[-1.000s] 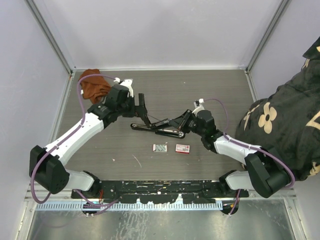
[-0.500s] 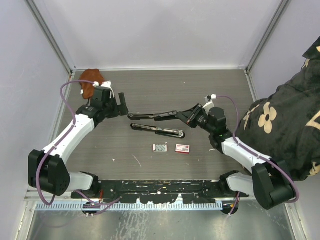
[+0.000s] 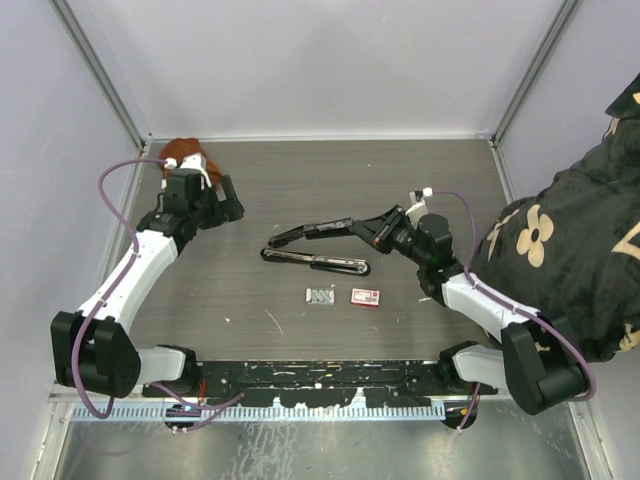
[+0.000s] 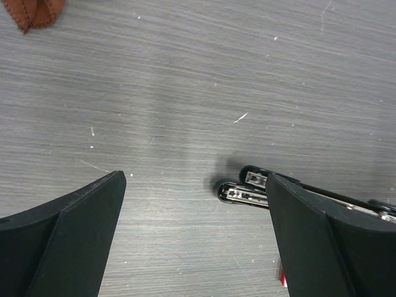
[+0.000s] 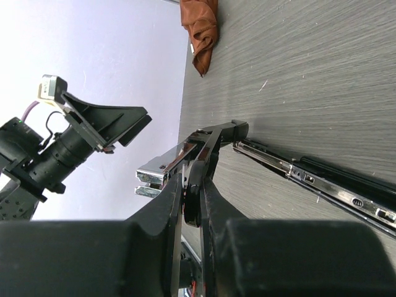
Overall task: Load the staples into the stapler
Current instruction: Open the stapler at the center of the board, then place the stapler at the center of the board.
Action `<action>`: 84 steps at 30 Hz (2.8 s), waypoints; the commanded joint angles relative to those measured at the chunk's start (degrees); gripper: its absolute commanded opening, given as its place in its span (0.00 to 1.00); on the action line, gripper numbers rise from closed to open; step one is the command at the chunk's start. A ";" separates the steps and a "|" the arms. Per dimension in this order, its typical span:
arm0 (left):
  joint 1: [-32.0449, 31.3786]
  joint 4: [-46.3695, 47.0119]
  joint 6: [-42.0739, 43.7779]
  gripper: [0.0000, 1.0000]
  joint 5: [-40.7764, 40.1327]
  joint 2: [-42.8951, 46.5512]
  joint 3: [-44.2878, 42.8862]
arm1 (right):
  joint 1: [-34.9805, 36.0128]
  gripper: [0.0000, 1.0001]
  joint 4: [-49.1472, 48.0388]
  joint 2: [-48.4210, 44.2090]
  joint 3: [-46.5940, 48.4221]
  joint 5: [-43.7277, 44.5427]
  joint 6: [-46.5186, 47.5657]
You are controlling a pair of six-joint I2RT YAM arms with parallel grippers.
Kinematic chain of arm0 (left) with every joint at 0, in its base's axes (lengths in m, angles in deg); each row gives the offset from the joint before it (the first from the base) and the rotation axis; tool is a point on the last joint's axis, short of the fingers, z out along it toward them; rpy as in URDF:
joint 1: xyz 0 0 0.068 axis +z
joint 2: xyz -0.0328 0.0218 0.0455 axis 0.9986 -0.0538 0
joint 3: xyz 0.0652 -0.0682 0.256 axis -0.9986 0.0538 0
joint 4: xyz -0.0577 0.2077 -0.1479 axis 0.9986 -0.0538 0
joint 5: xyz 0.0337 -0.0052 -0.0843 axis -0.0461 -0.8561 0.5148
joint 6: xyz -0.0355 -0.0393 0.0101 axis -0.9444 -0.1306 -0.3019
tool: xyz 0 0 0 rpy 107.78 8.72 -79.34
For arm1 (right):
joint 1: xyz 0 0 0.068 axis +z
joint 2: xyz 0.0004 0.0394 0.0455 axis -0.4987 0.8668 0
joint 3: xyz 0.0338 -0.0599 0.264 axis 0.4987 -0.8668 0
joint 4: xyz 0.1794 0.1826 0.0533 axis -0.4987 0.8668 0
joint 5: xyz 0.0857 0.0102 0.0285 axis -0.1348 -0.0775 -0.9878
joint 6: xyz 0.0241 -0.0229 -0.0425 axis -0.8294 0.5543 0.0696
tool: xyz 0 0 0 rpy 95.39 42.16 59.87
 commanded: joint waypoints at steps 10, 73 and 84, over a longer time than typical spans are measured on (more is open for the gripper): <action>0.89 6.01 -0.90 0.98 7.01 4.31 0.35 | 1.66 0.01 -17.70 10.50 3.55 0.64 -1.44; -2.18 20.07 -1.07 0.70 18.60 -24.95 -6.33 | -9.20 0.36 -23.66 29.18 -3.65 -1.28 10.70; -4.68 24.43 -2.43 0.44 20.36 -29.05 -8.02 | -10.11 0.36 -21.22 27.93 -5.04 -0.11 12.37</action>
